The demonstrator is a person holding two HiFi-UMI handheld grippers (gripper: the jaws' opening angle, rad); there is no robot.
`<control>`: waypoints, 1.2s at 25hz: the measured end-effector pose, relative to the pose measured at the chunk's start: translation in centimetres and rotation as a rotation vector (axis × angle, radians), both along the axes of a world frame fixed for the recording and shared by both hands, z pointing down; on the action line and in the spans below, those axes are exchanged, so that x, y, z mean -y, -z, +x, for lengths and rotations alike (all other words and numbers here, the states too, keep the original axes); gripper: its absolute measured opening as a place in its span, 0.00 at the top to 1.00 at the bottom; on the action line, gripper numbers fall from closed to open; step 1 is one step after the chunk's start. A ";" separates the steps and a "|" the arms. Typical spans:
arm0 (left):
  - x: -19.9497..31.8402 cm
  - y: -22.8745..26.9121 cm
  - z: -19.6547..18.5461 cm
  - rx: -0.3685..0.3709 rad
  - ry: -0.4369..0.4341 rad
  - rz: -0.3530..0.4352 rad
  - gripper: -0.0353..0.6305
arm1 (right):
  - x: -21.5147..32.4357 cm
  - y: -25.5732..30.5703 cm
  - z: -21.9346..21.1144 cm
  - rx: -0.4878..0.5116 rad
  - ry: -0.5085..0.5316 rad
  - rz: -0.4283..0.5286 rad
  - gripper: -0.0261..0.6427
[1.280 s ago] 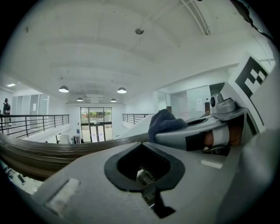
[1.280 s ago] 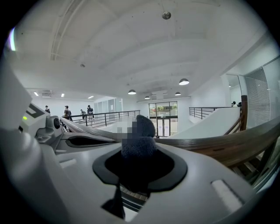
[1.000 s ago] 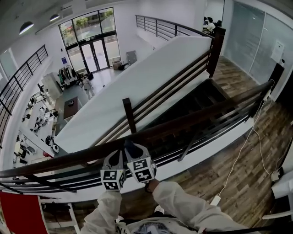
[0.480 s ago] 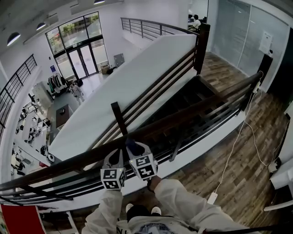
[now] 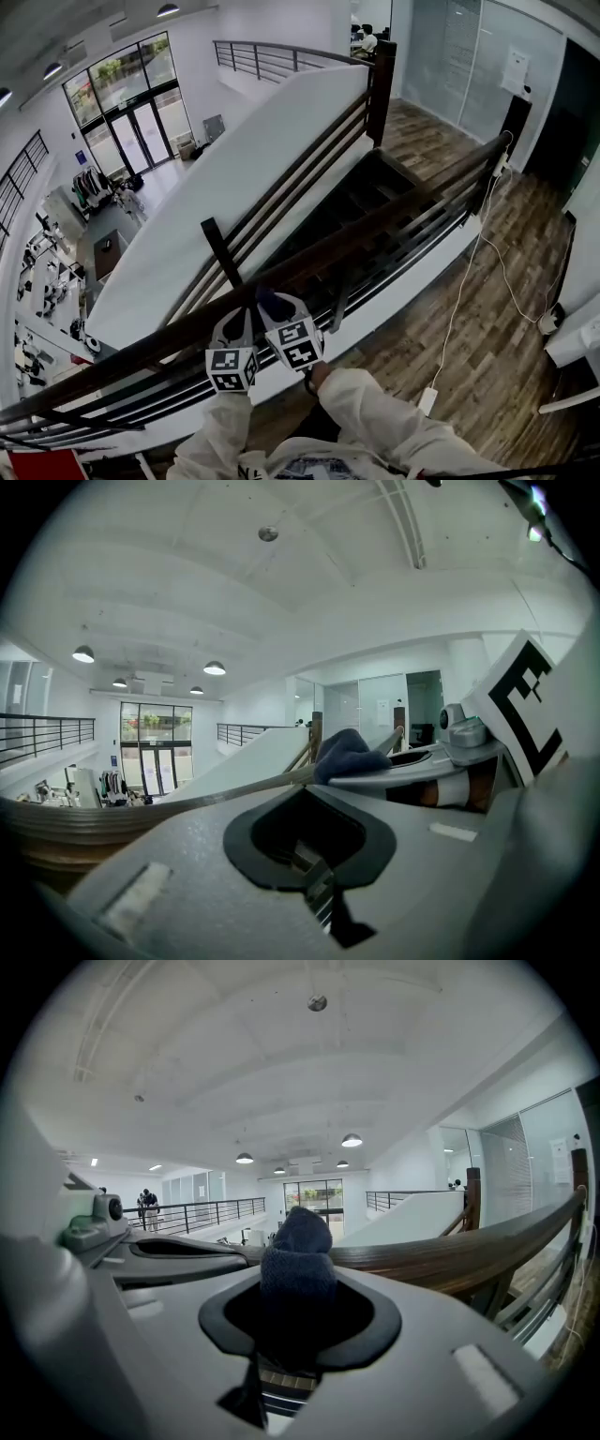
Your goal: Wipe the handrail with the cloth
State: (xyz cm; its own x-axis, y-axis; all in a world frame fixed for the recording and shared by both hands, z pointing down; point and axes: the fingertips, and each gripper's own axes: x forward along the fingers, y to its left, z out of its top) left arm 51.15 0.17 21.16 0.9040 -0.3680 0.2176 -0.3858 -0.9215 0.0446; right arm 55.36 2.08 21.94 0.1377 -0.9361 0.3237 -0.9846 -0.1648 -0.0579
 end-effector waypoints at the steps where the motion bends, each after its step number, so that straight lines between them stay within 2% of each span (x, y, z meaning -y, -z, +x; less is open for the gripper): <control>1: -0.2 0.0 0.5 0.002 -0.005 -0.004 0.96 | -0.3 0.0 0.6 -0.004 -0.009 -0.001 0.78; 6: -1.9 0.0 4.5 0.007 -0.058 -0.015 0.96 | -2.2 -0.6 5.2 0.029 -0.065 -0.024 0.78; 17: -4.6 0.0 11.8 0.008 -0.187 -0.014 0.96 | -5.7 -2.2 14.4 0.003 -0.194 -0.056 0.78; 21: -5.3 0.6 13.4 0.004 -0.216 -0.012 0.96 | -6.2 -1.9 16.3 -0.037 -0.181 -0.072 0.78; 26: -6.0 0.8 14.9 -0.001 -0.242 -0.013 0.96 | -8.1 -2.0 20.6 -0.004 -0.282 -0.070 0.78; 30: -6.4 0.9 15.4 -0.006 -0.259 -0.021 0.96 | -9.0 -1.8 23.3 -0.027 -0.327 -0.073 0.78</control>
